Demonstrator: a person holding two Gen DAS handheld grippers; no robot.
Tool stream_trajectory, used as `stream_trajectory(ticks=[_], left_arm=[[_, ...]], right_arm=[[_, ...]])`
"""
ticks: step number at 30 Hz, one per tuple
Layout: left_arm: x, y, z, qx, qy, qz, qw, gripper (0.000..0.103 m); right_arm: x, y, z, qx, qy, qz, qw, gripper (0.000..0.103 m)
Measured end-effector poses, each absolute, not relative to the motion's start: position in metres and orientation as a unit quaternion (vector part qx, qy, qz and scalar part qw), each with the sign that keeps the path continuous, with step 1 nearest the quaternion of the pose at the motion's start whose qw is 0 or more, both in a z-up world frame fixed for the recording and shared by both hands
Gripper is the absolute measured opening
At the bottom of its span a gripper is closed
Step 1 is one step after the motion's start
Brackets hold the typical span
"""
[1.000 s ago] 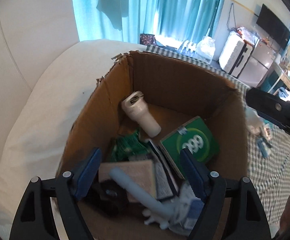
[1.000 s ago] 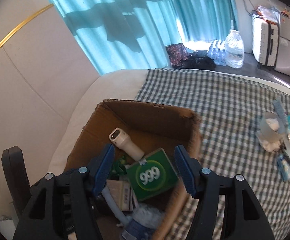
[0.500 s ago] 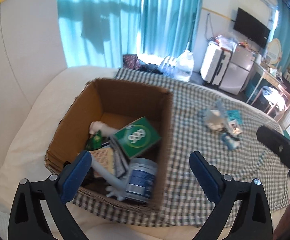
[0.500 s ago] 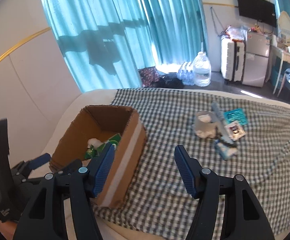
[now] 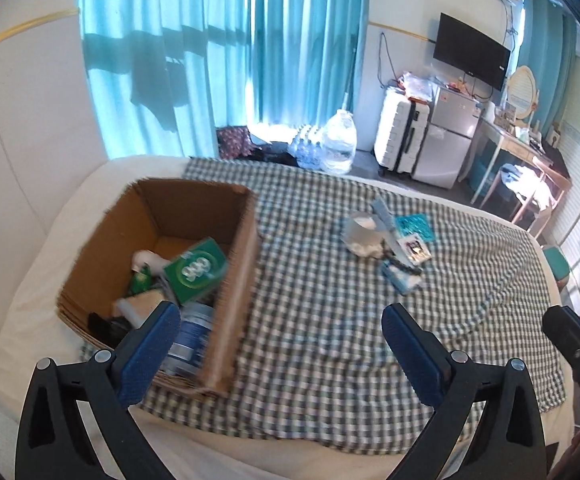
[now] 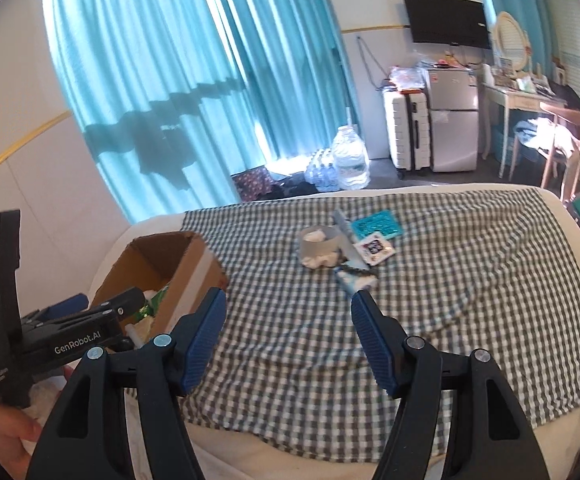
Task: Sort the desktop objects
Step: 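Move both tools back over the table toward the tissue pack and bracelet, then grasp the tissue pack with the right tool while the left tool grasps the bead bracelet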
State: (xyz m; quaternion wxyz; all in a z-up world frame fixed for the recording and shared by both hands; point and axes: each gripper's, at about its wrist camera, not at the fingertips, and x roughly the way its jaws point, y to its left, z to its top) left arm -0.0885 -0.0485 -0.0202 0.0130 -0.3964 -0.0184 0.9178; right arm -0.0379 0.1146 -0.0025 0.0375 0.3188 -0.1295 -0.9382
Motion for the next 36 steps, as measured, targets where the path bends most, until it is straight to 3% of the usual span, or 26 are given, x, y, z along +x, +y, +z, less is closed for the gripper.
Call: stream_trajectory(ticks=[8, 34, 36], left_arm=[[-0.104, 0.009, -0.059, -0.423, 0.036, 0.904, 0.049, 0.103], [-0.239, 0.032, -0.217, -0.495, 0.05, 0.867, 0.018, 0.103], [-0.244, 0.029, -0.225, -0.501, 0.045, 0.864, 0.016, 0.103]], right_arm=[[-0.044, 0.17, -0.04, 0.332, -0.18, -0.926, 0.012, 0.065], [-0.264, 0.184, -0.218, 0.45, -0.116, -0.881, 0.091, 0.065], [-0.275, 0.178, -0.226, 0.457, -0.101, -0.878, 0.098, 0.07]])
